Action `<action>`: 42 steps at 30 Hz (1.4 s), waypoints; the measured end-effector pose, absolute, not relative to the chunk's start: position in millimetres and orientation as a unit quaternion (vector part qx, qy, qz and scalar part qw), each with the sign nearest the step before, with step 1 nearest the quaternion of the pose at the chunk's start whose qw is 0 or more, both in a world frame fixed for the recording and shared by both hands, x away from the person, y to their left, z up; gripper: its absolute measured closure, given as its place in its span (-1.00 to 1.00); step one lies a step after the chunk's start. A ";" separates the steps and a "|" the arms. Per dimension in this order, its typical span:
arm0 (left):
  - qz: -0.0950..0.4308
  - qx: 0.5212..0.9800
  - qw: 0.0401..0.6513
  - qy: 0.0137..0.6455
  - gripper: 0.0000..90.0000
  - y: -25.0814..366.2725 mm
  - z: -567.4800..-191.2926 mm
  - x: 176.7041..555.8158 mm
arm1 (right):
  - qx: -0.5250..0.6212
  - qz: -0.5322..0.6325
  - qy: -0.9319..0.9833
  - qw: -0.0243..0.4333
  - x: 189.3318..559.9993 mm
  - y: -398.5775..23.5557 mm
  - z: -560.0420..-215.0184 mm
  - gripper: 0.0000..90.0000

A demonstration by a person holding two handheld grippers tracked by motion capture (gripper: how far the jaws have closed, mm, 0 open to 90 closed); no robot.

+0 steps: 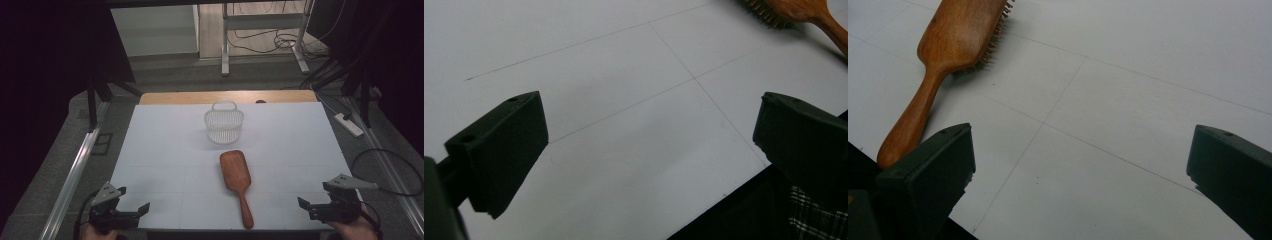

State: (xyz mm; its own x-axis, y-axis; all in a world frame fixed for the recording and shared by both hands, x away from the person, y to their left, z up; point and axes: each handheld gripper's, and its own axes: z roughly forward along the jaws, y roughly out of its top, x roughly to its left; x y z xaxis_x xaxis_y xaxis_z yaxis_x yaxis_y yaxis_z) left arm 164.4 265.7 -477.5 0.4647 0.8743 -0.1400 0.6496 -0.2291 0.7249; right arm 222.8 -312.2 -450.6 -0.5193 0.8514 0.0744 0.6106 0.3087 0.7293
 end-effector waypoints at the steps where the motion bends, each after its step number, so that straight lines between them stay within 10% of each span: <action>1: 0.150 0.769 0.375 0.494 -0.96 265.9 -477.4 163.9 | 0.461 0.362 0.793 0.167 222.9 -311.7 -450.6 -1.00; 42: 0.150 0.768 0.379 0.493 -0.97 267.1 -477.7 162.6 | 0.410 0.363 0.823 0.154 231.3 -296.6 -447.5 -1.00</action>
State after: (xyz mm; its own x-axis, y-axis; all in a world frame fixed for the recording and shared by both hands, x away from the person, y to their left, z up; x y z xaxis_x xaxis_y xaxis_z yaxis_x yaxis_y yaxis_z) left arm 162.6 267.1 -477.7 0.4681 0.8719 -0.1439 0.6444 -0.2254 0.7307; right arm 231.3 -296.6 -447.5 -0.6165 0.7861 0.0436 0.5625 0.4011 0.7230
